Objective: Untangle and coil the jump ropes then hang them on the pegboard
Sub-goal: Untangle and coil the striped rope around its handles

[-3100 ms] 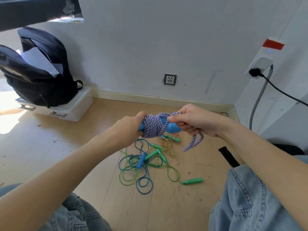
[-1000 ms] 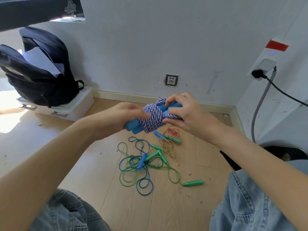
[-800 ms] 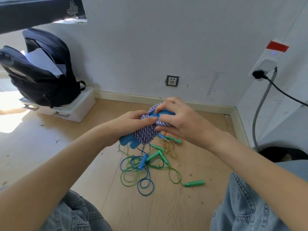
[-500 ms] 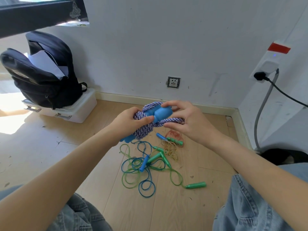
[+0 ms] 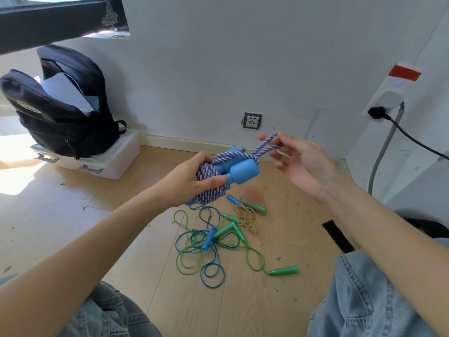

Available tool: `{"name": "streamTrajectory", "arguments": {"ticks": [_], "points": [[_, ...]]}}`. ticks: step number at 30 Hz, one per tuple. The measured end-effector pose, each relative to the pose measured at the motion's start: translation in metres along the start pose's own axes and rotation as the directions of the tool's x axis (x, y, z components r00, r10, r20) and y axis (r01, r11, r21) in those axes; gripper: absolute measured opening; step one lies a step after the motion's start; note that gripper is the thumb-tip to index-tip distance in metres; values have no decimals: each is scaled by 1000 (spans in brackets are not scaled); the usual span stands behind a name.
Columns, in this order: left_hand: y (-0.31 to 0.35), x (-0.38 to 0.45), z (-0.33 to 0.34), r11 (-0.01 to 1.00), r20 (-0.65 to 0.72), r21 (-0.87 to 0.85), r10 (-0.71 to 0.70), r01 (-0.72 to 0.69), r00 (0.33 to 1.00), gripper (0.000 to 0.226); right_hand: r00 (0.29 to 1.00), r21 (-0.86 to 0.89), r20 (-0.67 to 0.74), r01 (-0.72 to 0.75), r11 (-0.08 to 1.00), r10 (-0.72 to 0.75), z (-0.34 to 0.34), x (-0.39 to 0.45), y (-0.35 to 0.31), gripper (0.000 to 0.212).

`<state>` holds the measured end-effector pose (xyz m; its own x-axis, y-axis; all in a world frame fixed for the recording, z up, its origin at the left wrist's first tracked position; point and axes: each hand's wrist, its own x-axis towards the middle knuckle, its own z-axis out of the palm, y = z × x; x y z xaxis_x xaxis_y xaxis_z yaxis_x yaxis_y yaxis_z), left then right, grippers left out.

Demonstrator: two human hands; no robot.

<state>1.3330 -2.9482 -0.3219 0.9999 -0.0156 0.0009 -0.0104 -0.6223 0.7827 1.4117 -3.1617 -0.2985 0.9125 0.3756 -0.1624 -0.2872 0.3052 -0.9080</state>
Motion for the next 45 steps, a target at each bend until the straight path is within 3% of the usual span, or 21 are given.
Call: {"name": "streamTrajectory", "arguments": {"ticks": [4,8,11,17,23,25,29,31,34,39,45], "points": [[2,-2,-1,997,76,51,56,-60,996,27,986,-30,157,-52,998,56,0,-1,-6,23],[1,-5,-1,996,75,20,90,-91,993,26,960,-210,280,53,976,9,1,-1,-6,12],[1,-3,-5,996,4,-1,93,-93,996,32,953,-491,288,229,840,-92,3,-2,0,14],[1,1,-5,990,-69,97,106,-99,992,34,947,-571,312,255,780,-81,0,-2,-4,18],[2,-2,-4,947,-30,299,134,-119,990,42,912,-833,409,382,401,-19,8,-2,-3,10],[4,-3,-1,929,-61,362,111,-82,992,46,911,-862,413,395,318,-10,9,-2,3,14],[9,-2,7,904,-120,428,65,-7,991,50,872,-859,460,484,163,-165,13,-3,16,15],[12,-1,13,872,-107,489,46,12,993,50,858,-859,474,500,111,-199,16,-5,23,31],[13,-2,18,830,-113,556,17,49,993,49,859,-867,469,492,80,-206,19,-6,30,40],[13,-2,22,787,-108,610,-28,89,994,51,883,-879,432,458,131,-186,21,-5,35,27],[16,-1,26,764,-104,632,-82,130,991,54,914,-908,324,373,189,-246,24,-3,41,34]]}}
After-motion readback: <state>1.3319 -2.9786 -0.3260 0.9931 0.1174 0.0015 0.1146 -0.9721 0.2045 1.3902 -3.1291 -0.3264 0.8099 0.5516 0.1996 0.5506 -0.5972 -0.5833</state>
